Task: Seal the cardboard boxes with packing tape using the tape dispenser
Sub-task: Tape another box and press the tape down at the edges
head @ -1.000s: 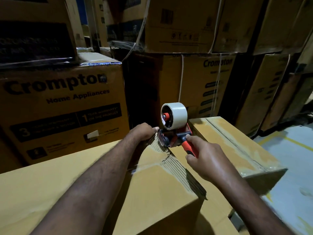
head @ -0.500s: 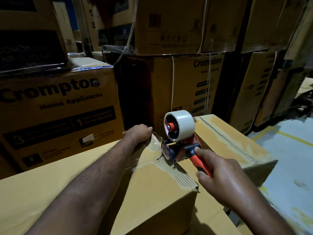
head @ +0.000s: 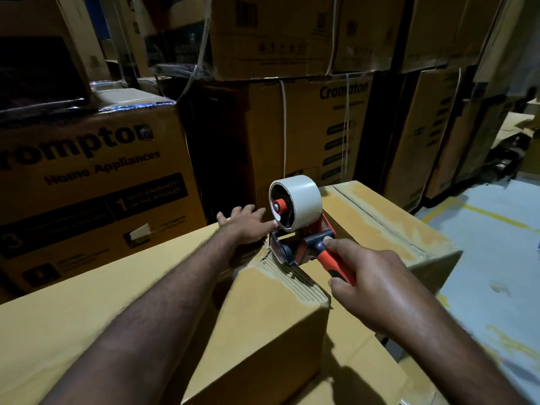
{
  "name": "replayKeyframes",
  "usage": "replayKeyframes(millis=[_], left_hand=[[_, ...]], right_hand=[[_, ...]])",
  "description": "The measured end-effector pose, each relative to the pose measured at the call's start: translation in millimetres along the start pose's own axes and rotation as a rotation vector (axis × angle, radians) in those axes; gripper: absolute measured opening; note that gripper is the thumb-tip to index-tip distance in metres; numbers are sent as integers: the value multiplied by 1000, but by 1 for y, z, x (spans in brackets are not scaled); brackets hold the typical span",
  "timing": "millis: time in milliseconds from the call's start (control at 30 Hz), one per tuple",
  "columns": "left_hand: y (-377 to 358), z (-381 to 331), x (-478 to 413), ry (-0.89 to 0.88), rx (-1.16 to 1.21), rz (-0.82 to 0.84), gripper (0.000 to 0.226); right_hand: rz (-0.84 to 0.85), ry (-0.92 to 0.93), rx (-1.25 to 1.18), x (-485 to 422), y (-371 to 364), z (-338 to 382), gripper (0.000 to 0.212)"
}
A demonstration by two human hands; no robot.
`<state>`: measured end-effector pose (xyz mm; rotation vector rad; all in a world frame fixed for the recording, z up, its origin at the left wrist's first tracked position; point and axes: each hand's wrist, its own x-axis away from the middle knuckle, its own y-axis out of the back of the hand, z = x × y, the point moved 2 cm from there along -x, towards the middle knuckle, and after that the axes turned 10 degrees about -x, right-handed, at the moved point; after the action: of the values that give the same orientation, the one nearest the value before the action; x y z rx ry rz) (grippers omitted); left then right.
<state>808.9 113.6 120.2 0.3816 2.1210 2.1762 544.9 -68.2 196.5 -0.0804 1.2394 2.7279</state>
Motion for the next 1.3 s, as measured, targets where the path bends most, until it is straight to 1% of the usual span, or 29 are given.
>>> replayKeyframes(millis=[233, 367, 500, 600, 667, 700, 733, 767, 800, 833, 867, 900, 967, 1033, 1133, 1167, 1200, 1267, 1300], left_hand=[[5, -3, 7, 25, 2, 30, 76], [6, -10, 11, 27, -2, 36, 76], [5, -9, 12, 27, 6, 18, 77], [5, -12, 17, 42, -4, 17, 78], [9, -20, 26, 64, -46, -24, 78], [13, -27, 32, 43, -83, -68, 77], [15, -37, 39, -14, -104, -110, 76], [16, -48, 47, -112, -96, -126, 73], [13, -59, 54, -230, -74, -88, 67], [9, -68, 62, -340, -63, -12, 61], [5, -74, 70, -413, -76, 59, 55], [2, -78, 76, -449, -102, 86, 54], [0, -80, 79, -432, -120, 80, 58], [-7, -78, 68, -380, -135, 84, 68], [-20, -74, 48, -260, -189, 128, 103], [-22, -74, 45, -221, -202, 136, 106], [-25, -74, 41, -196, -219, 142, 99], [-29, -74, 37, -161, -244, 139, 73], [-27, -75, 40, -143, -236, 137, 67]], right_hand=[[-11, -12, 67, 33, 6, -7, 64], [-11, -63, 54, 54, 11, -12, 65], [-39, -120, 10, 74, 23, -17, 65], [-56, -114, 7, 82, 22, -18, 64], [-69, -108, 8, 84, 19, -18, 64], [-76, -107, 5, 85, 17, -18, 64], [-80, -106, 2, 85, 16, -18, 64], [-82, -105, -3, 85, 16, -19, 64], [-84, -103, -12, 85, 16, -20, 64], [-86, -99, -20, 85, 15, -21, 63], [-86, -91, -24, 86, 13, -22, 63], [-82, -81, -21, 87, 12, -23, 62], [-72, -63, -17, 87, 10, -28, 60], [-57, -34, -45, 85, 10, -36, 58], [-55, -37, -130, 88, 12, -47, 57], [-59, -35, -137, 91, 13, -51, 58], [-62, -33, -134, 94, 14, -55, 58], [-66, -25, -127, 101, 17, -62, 58], [-65, -20, -130, 106, 19, -66, 57]])
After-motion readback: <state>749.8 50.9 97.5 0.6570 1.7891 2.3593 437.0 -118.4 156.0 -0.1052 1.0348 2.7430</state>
